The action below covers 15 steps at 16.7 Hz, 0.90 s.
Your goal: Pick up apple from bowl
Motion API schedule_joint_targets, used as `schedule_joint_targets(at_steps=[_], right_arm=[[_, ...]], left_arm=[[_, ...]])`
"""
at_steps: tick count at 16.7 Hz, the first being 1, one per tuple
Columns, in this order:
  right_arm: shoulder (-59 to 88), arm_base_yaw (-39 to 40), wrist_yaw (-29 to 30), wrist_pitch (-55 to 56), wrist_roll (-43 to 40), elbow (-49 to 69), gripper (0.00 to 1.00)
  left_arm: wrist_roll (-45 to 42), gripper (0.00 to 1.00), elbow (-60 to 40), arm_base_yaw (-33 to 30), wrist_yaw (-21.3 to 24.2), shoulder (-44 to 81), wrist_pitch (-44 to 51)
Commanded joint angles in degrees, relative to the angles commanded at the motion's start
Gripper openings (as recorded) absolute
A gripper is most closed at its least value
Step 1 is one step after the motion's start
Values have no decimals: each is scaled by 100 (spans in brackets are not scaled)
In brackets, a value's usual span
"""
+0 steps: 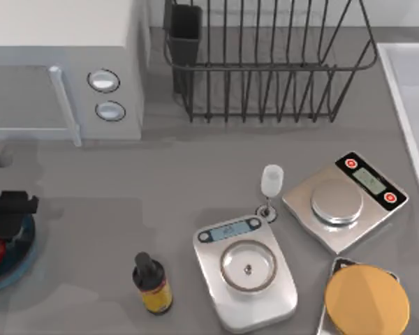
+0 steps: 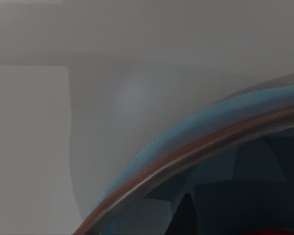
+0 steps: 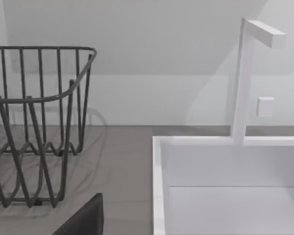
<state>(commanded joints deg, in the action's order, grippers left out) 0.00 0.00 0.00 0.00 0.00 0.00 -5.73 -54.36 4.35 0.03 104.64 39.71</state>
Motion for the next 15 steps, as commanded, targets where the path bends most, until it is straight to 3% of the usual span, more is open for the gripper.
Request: schedule_joint_targets(at_steps=[5, 15], right_arm=[[0, 0, 0, 0, 0, 0, 100], [0, 0, 0, 0, 0, 0, 100]], left_arm=[[0, 2, 0, 0, 0, 0, 0], [13, 0, -92, -15, -92, -348, 263]])
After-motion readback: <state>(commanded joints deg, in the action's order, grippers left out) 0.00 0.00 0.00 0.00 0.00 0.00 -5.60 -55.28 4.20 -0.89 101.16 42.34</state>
